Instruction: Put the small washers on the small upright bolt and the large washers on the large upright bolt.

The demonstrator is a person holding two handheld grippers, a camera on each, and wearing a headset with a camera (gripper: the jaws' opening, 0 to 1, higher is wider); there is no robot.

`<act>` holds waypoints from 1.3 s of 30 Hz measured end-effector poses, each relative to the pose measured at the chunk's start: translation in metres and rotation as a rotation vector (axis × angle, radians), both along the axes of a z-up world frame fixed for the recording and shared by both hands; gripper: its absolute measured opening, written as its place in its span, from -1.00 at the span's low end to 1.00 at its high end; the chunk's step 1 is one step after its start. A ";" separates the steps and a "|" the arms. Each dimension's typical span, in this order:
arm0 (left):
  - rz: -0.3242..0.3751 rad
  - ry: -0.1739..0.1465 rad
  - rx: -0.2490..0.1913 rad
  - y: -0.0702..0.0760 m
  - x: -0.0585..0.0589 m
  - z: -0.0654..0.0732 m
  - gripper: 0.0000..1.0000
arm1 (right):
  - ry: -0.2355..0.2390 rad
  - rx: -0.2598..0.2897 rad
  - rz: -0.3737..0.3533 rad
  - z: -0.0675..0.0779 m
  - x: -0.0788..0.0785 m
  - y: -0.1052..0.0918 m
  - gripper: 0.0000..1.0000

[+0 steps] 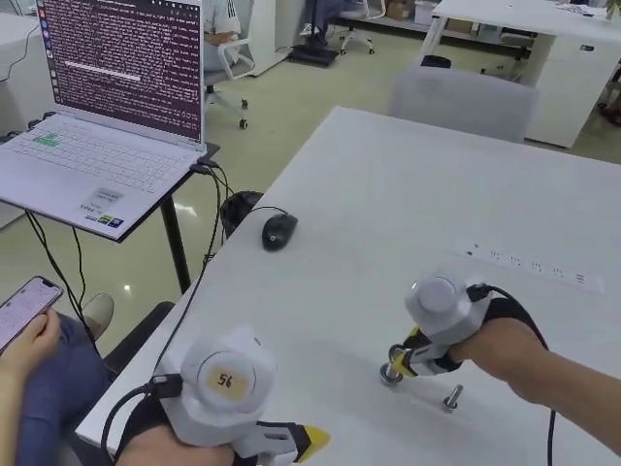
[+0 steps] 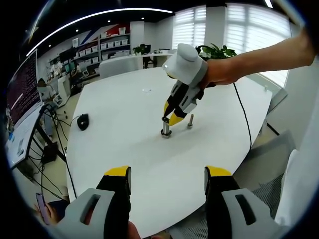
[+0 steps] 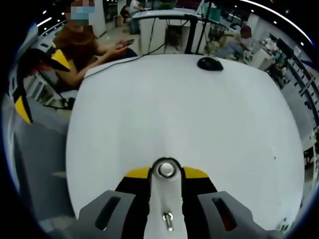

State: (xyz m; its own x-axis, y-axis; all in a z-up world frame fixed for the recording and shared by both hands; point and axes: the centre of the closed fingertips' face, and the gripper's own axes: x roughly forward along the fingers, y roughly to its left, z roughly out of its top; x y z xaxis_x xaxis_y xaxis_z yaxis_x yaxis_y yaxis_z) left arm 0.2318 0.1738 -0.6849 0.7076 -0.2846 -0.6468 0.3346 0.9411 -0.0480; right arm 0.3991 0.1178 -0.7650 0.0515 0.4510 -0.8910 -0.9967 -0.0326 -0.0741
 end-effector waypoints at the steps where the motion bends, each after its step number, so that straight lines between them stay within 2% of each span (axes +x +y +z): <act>1: -0.001 0.000 0.000 0.000 0.000 0.000 0.18 | -0.002 -0.004 0.001 0.000 0.000 0.000 -0.53; 12: -0.011 0.003 -0.002 -0.002 0.003 -0.001 0.18 | -0.013 -0.006 -0.008 0.000 0.001 0.003 -0.53; 18: -0.022 0.005 -0.001 -0.005 0.004 -0.002 0.18 | -0.003 0.001 -0.031 0.001 0.002 0.003 -0.53; 24: -0.011 0.005 -0.002 -0.002 0.003 -0.001 0.18 | -0.019 -0.001 -0.022 0.001 0.001 0.005 -0.53; 30: -0.012 0.007 -0.002 -0.003 0.002 -0.002 0.18 | -0.012 -0.008 -0.024 -0.003 0.000 0.005 -0.53; 39: -0.007 0.008 -0.002 -0.001 0.000 -0.002 0.18 | 0.014 -0.028 -0.037 -0.022 0.003 0.008 -0.53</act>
State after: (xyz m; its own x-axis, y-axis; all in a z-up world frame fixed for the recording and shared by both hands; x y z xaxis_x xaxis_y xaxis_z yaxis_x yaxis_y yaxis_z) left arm 0.2322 0.1728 -0.6870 0.7006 -0.2904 -0.6518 0.3406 0.9388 -0.0522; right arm 0.4022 0.1256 -0.7869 0.0552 0.4238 -0.9041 -0.9982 0.0024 -0.0599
